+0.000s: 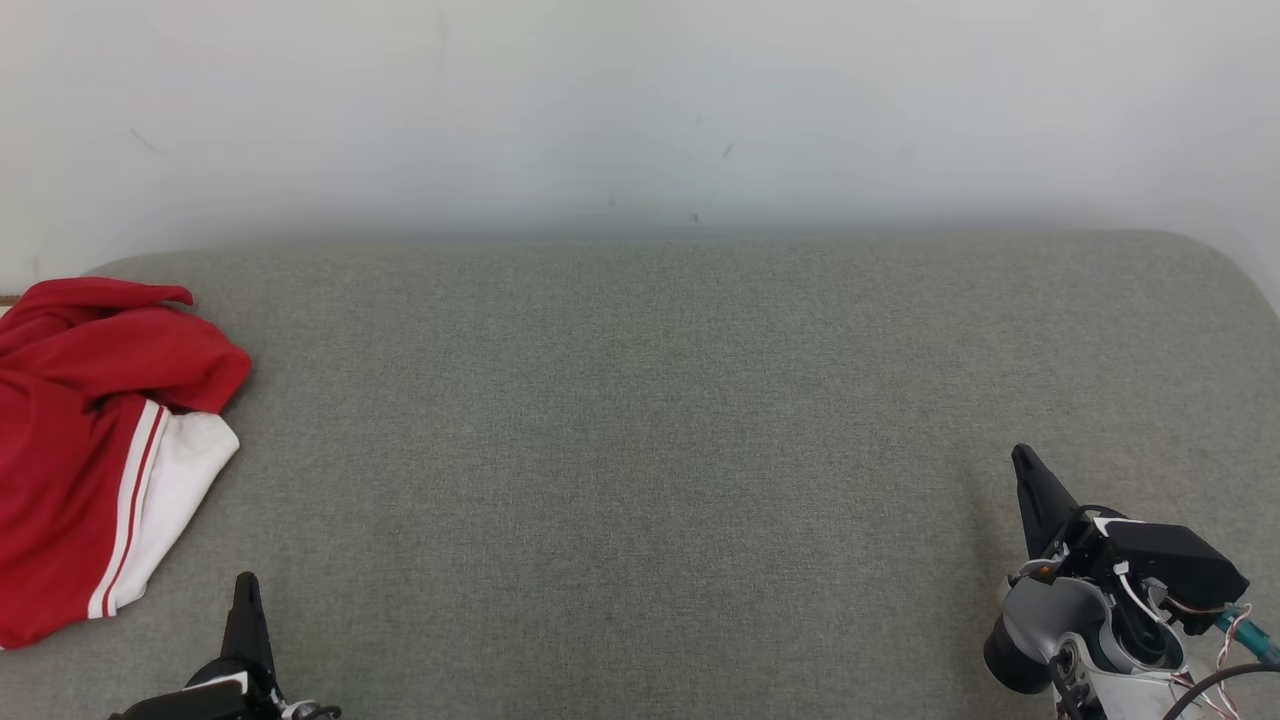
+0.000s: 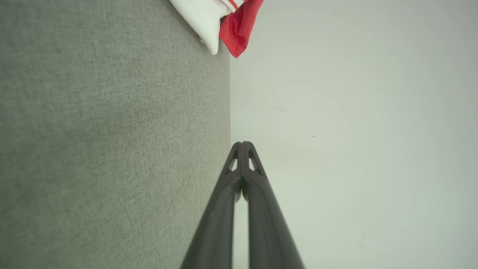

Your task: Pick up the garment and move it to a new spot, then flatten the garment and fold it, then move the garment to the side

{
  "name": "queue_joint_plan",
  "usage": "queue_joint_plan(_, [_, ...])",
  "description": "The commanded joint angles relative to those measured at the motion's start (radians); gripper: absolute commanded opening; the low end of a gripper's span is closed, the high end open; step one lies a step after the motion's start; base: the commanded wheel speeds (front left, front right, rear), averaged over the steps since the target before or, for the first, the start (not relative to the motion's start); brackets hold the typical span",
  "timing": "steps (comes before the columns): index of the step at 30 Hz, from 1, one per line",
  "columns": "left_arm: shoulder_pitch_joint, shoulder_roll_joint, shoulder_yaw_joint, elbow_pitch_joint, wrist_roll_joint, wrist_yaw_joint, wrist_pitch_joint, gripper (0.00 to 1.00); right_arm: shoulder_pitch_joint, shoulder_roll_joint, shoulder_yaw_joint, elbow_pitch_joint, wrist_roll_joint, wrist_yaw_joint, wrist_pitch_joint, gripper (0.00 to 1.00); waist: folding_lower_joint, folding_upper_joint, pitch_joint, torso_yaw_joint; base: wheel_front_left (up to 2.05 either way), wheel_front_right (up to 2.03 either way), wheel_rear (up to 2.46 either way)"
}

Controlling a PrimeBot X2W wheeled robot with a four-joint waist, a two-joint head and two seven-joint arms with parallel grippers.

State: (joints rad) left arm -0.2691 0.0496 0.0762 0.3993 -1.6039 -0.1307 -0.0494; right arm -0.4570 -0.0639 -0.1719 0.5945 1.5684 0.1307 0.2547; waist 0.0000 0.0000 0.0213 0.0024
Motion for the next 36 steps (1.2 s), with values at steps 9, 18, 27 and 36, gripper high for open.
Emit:
queue_joint_plan(9, [0.002, 0.000, 0.000, 0.002, 0.000, 0.000, -0.001, 1.00, 0.003, 0.000, 0.001, 0.002, -0.001, 0.000, -0.001, 1.00, 0.0000, 0.0000, 0.000, 0.000, 0.00, 0.00, 0.00])
queue_joint_plan(18, [0.052, -0.006, -0.008, -0.008, 0.012, 0.001, -0.017, 1.00, 0.075, 0.005, 0.037, -0.018, -0.024, 0.000, -0.040, 1.00, 0.0000, 0.0000, -0.001, 0.001, 0.00, 0.00, 0.00])
queue_joint_plan(27, [0.083, -0.005, -0.004, -0.063, 0.101, 0.005, -0.039, 1.00, 0.111, 0.006, 0.082, -0.080, -0.105, 0.000, -0.094, 1.00, 0.0000, 0.0000, -0.002, 0.001, 0.00, 0.00, 0.00])
queue_joint_plan(36, [0.120, -0.004, -0.005, -0.150, 0.270, 0.044, -0.064, 1.00, 0.146, 0.006, 0.138, -0.154, -0.308, 0.000, -0.154, 1.00, 0.0000, 0.0000, -0.004, 0.002, 0.00, 0.00, 0.00])
